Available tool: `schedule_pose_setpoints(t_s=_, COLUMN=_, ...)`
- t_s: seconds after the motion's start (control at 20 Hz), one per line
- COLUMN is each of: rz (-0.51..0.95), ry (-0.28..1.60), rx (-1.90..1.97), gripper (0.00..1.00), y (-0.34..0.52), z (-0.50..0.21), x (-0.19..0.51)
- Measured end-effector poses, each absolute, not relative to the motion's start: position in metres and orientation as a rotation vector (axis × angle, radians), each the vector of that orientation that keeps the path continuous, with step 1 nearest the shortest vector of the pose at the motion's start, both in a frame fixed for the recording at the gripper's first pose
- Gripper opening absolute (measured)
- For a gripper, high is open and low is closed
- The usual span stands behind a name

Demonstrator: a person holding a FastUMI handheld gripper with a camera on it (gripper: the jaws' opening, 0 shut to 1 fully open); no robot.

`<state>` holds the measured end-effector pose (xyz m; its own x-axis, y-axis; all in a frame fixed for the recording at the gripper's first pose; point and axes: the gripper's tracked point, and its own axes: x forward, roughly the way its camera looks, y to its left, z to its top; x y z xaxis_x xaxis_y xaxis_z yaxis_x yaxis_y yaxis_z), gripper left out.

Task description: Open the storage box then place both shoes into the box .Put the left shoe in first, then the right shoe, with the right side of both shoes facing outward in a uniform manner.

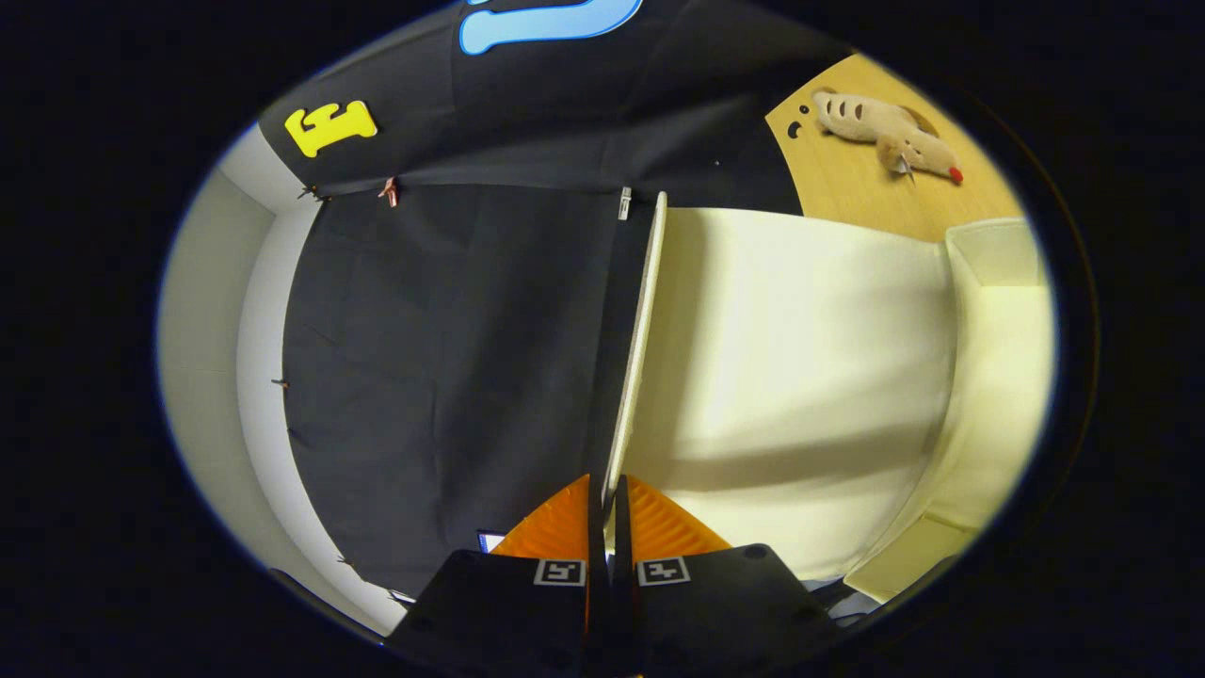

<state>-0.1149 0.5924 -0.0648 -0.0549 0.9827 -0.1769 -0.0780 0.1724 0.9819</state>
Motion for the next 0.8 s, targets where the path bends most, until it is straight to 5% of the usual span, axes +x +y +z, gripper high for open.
schedule_pose_setpoints(t_s=0.15, rz=1.101, ry=1.215, rx=0.996, gripper=0.15, y=0.572, z=-0.065, x=-0.098)
schedule_pose_setpoints(t_s=0.45, rz=0.989, ry=1.038, rx=0.862, gripper=0.96, y=0.486, z=-0.074, x=-0.064)
schedule_pose_setpoints(t_s=0.8, rz=0.709, ry=0.807, rx=0.493, gripper=0.96, y=0.325, z=-0.12, x=-0.024)
